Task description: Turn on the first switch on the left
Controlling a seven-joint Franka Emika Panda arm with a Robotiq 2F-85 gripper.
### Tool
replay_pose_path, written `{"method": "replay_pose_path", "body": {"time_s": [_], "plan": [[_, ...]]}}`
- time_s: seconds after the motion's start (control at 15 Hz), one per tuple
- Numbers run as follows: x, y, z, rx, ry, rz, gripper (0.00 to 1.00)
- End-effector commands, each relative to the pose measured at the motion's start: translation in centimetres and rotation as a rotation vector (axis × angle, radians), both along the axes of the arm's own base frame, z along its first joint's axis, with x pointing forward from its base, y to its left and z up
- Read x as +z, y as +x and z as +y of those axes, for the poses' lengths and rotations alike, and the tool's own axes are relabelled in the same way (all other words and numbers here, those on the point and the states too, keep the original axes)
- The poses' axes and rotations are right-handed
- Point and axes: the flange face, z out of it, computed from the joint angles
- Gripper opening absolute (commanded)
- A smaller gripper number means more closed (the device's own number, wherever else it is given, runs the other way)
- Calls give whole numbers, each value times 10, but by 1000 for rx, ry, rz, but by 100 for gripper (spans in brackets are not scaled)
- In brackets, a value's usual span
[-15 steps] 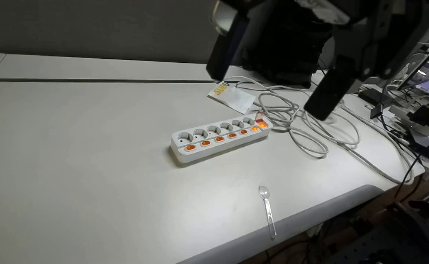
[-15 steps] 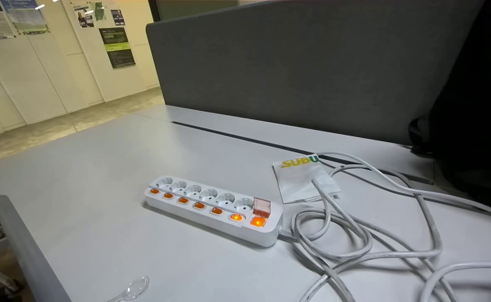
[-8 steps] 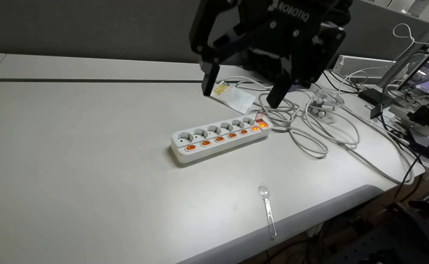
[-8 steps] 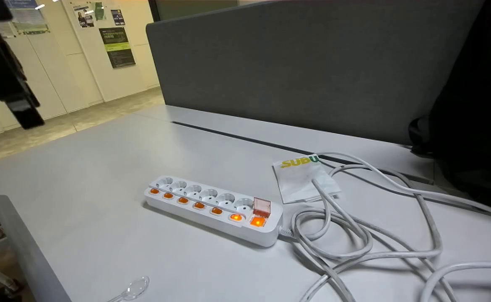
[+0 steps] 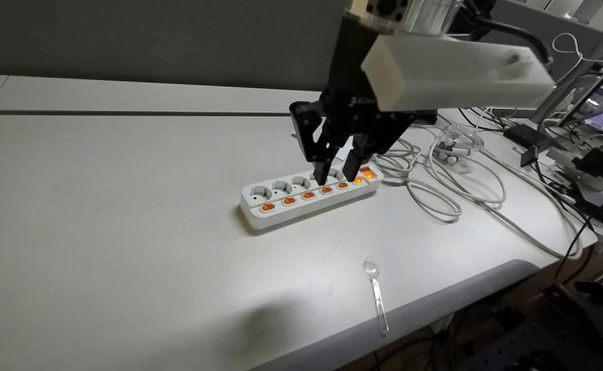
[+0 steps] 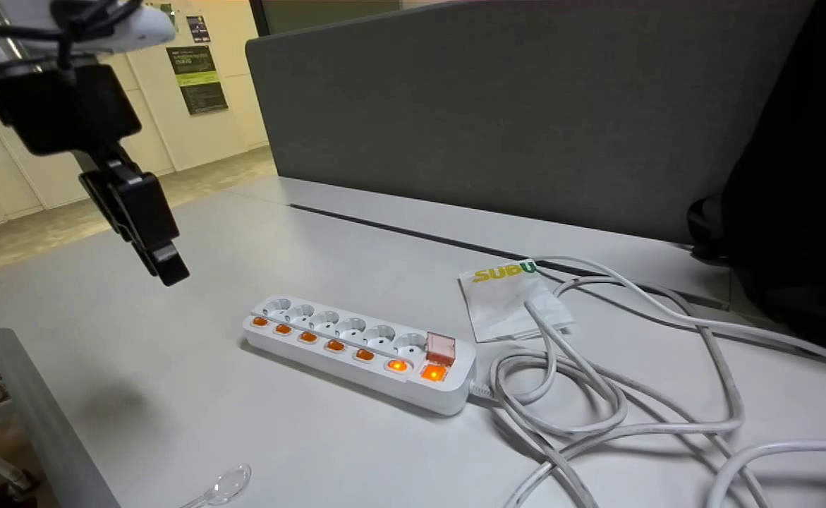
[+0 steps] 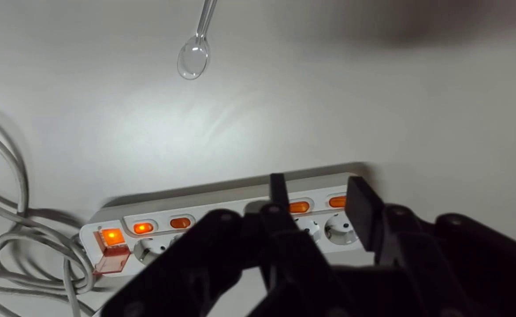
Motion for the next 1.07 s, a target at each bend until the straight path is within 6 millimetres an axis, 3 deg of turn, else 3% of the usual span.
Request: {"method": "replay_pose_path", "body": {"time_s": [0.0, 0.07, 0.33, 0.4, 0.8, 1.0], "plan": [[-18, 31, 2, 29, 12, 8, 11], [-22, 39, 2, 29, 21, 13, 3], [-35, 68, 8, 36, 53, 31, 0], [-29, 49, 3, 33, 40, 23, 0], [-35, 51, 4, 32, 13, 23, 0], [-49, 56, 4, 44, -22, 9, 0]]}}
